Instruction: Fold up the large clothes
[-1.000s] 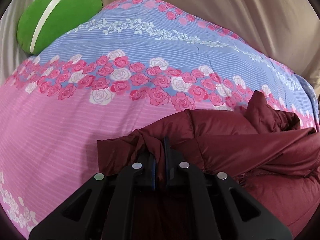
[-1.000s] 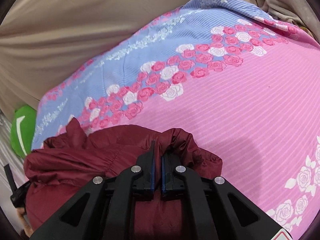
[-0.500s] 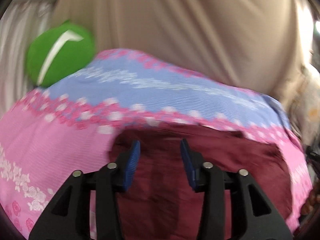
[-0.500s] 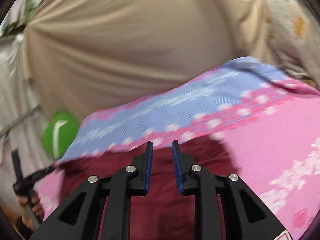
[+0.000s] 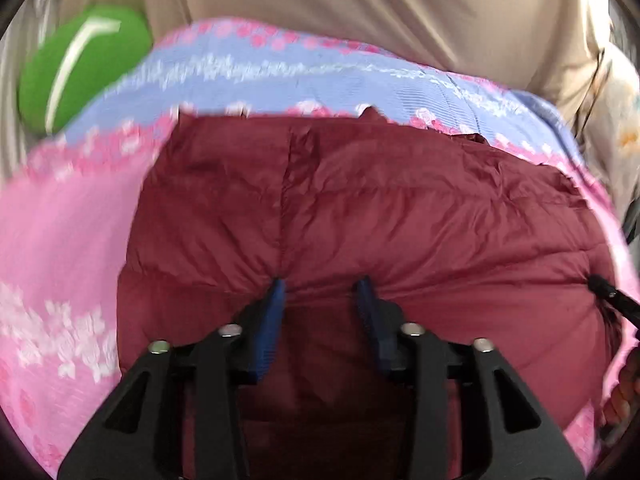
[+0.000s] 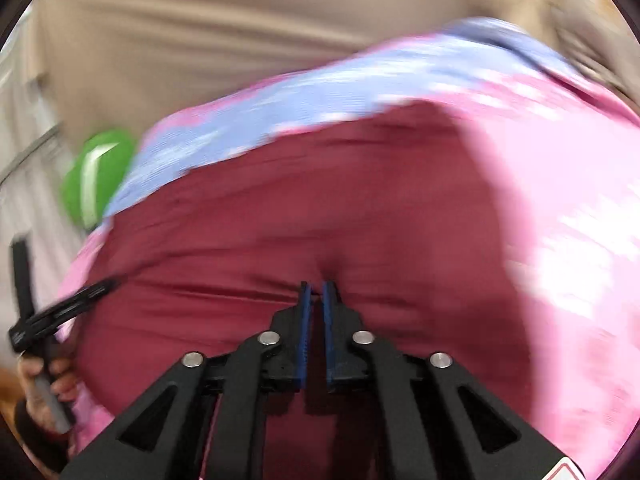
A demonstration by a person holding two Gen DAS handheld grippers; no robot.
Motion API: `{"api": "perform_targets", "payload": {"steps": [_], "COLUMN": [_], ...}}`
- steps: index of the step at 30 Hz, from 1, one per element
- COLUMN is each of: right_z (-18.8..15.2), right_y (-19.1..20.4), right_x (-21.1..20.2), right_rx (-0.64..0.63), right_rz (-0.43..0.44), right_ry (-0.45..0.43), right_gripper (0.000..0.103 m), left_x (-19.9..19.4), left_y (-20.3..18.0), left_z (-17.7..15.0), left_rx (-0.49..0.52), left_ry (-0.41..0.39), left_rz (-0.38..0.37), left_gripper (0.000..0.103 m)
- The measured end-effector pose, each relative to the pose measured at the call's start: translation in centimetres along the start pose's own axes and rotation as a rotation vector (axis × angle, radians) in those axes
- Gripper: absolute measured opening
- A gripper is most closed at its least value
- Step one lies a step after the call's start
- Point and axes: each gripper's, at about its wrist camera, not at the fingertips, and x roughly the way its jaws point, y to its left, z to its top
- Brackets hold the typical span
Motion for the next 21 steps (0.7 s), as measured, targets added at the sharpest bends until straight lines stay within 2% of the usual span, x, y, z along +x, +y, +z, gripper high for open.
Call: {"api": "perform_targets", "payload": {"steps": [2,4,5,6,7,10,11,12,14,17,19,20,21], "right_z": [-0.6,-1.0,-0.9,-0.5,0.0,3.9,5.3,7.3,10.2,12.7,13.2,13.5,13.6], "right_y": [-4.3,-6.7,-7.4,-7.6,-7.5,-6.0,-5.1,-3.6,-1.7,-0.3,-0.7,-1.1,-1.1], "right_x": [-1.0,-1.8,-2.6,-3.1,-3.5,-4.3,-4.0,-3.1,-0.5,5.0,7.5,9.4,10.2], "right_rx": [0.095,0.156,0.164,0.159,0.153,0.113,0.085,0.048,-0.015,-0.047,-0.008,0.023,0.031], "right_rz": [-0.039,-0.076,-0.136,-0.183,-0.182,-0.100,-0.085,-0.056,-0.055,-0.109,-0.095,-0.066,-0.048], "right_ry": [-0.006,-0.002,-0.007,-0.021,-0.040,-0.099,-0.113,-0.119,-0.102,-0.010,0.074,0.129,0.144], "right_gripper": [0.000,0.000,0.017,0.017,0.017,0.018,0.024,0.034,0.043,0.043,0.041,0.033,0.027], "left_x": [-0.5,-1.4,-2.1,-2.8,-3.4,-4.3,-4.2,-3.7,-2.4,0.7,2.4,3.2,4.2], "left_y": [2.0,3.0,3.3,3.7,3.9,4.3,4.5,4.8,5.4,6.1,6.2,6.4,6.6], "left_z": [-0.6,-1.0,-1.0,-0.6,-0.1,2.5,3.5,4.6,6.4,8.5,9.1,9.2,9.1], "left_rx": [-0.061,-0.100,-0.116,-0.124,-0.124,-0.119,-0.125,-0.137,-0.174,-0.218,-0.221,-0.219,-0.224], "left_ry": [0.007,0.002,-0.007,-0.027,-0.048,-0.106,-0.110,-0.112,-0.094,-0.049,-0.026,-0.012,0.002], "left_rz": [-0.042,-0.032,-0.021,-0.013,0.001,0.062,0.077,0.077,0.064,0.081,0.097,0.108,0.124], "left_gripper": [0.018,0.018,0.018,0.020,0.024,0.040,0.044,0.044,0.047,0.047,0.047,0.047,0.047]}}
